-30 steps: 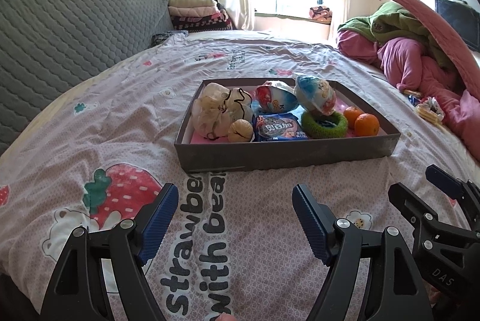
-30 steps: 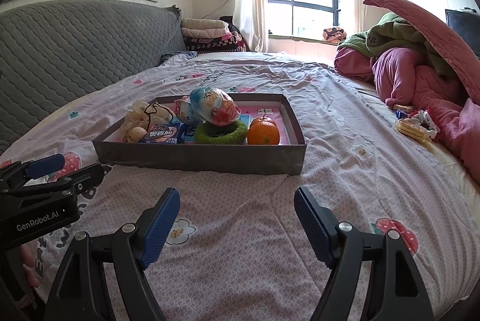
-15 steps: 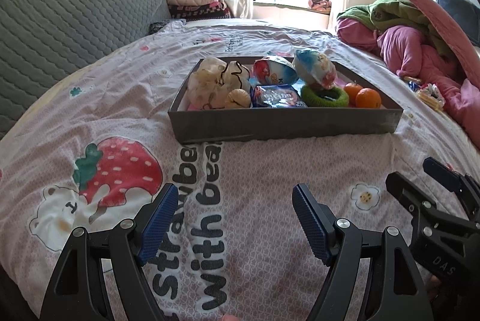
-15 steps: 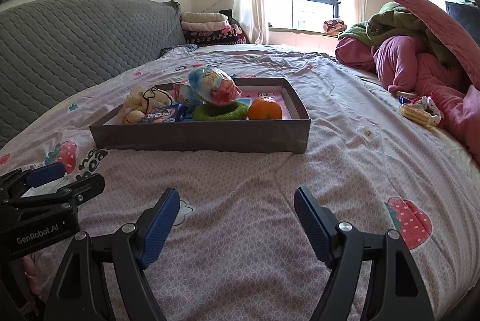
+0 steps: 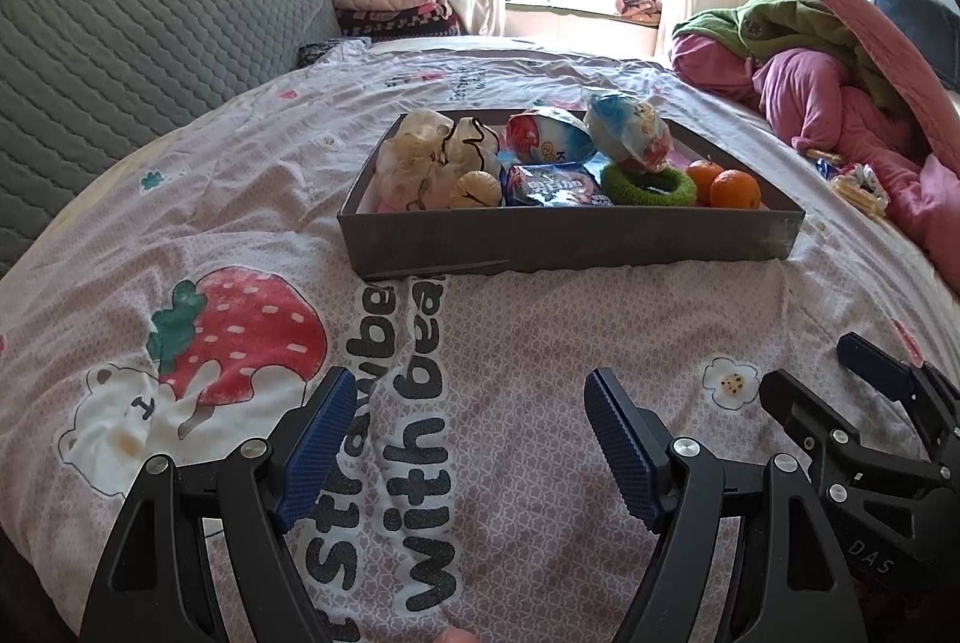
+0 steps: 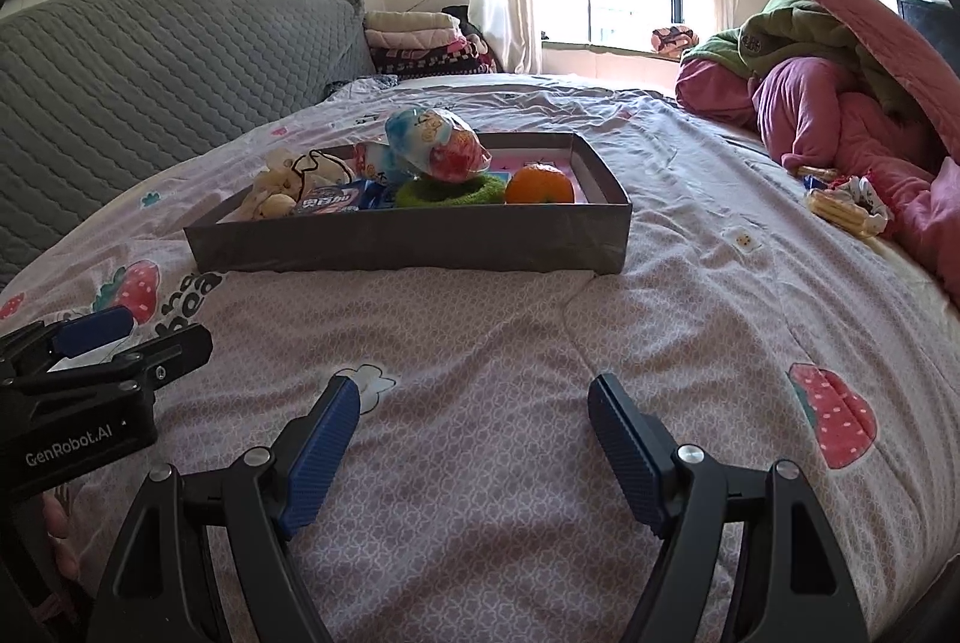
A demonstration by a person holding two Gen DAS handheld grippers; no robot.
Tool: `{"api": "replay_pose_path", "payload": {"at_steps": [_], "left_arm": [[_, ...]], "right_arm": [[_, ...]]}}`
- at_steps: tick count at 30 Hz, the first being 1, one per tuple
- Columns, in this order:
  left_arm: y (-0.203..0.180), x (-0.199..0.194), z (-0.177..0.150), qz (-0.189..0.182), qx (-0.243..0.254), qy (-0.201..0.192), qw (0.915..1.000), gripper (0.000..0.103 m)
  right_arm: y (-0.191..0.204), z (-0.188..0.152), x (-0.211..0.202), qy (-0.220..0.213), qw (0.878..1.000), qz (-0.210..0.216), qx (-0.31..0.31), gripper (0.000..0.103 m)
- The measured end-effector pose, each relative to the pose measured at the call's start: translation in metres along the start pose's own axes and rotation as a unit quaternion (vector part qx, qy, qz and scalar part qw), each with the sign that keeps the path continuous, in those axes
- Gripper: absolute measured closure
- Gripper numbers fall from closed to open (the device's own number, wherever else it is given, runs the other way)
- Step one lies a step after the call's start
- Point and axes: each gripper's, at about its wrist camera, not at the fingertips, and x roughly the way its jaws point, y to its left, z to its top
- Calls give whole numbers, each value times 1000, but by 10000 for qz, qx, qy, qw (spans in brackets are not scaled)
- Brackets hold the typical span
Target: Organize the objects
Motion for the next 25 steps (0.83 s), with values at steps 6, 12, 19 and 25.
{"api": "replay_pose_path", "payload": {"at_steps": [6, 12, 19, 25], "left_arm": [[3, 2, -4, -3, -42, 82, 10000, 24], [3, 4, -4, 28, -31, 61, 10000, 24], [1, 6, -7, -1, 16, 110, 9999, 24], [1, 6, -8, -34, 16, 128, 9999, 24]], "right_arm": [[4, -2, 2, 40, 9999, 18, -101, 25], [2, -2, 5, 83, 10000, 10, -52, 25], [3, -3, 7, 103, 9999, -33, -94, 25], [1, -3, 8, 125, 9999, -51, -69, 25]]}}
